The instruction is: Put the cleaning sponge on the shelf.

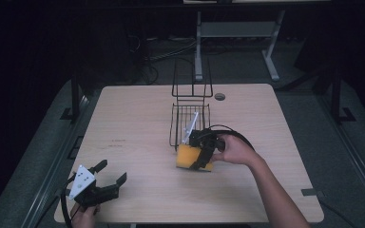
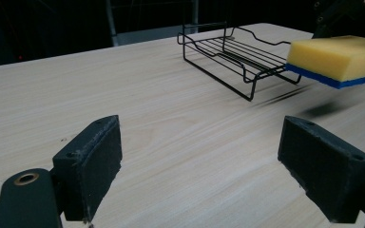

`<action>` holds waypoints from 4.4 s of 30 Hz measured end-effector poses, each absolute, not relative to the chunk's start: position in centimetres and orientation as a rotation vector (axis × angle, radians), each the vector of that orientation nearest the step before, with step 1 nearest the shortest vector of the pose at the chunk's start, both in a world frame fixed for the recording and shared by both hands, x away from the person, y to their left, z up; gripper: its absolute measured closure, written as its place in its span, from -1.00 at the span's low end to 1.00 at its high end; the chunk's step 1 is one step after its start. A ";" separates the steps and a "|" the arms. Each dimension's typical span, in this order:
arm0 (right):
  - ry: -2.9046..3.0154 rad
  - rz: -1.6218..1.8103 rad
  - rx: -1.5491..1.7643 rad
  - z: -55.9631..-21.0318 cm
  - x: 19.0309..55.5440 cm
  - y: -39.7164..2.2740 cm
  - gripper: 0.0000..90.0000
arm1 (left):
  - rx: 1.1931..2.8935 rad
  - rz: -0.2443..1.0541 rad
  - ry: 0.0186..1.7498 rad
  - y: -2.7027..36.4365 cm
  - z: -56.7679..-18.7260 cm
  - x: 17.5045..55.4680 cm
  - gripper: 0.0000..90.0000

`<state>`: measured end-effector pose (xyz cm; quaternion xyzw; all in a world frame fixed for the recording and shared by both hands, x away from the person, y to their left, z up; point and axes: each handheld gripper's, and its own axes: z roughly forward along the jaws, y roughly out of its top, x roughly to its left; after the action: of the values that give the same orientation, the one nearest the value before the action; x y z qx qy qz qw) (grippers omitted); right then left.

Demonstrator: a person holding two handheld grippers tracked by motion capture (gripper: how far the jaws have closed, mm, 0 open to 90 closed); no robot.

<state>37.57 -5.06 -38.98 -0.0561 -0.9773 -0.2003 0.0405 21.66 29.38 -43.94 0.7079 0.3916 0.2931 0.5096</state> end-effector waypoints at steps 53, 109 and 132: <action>-2.936 -0.538 -0.328 -39.2 46.1 -4.4 -0.52 | 1.710 0.692 0.942 29.4 -44.0 21.9 -0.69; -2.988 -0.559 -0.399 -40.9 48.6 -4.1 -0.63 | 1.714 0.664 0.938 29.3 -44.1 21.9 -0.69; -2.978 -0.647 -0.442 -39.4 48.0 -4.6 -0.65 | 1.719 0.671 0.934 29.2 -44.1 21.9 -0.69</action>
<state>48.03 -4.61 -39.41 -0.1433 -0.9666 -0.2101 0.0311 21.85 29.17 -44.06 0.7143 0.3881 0.2788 0.5114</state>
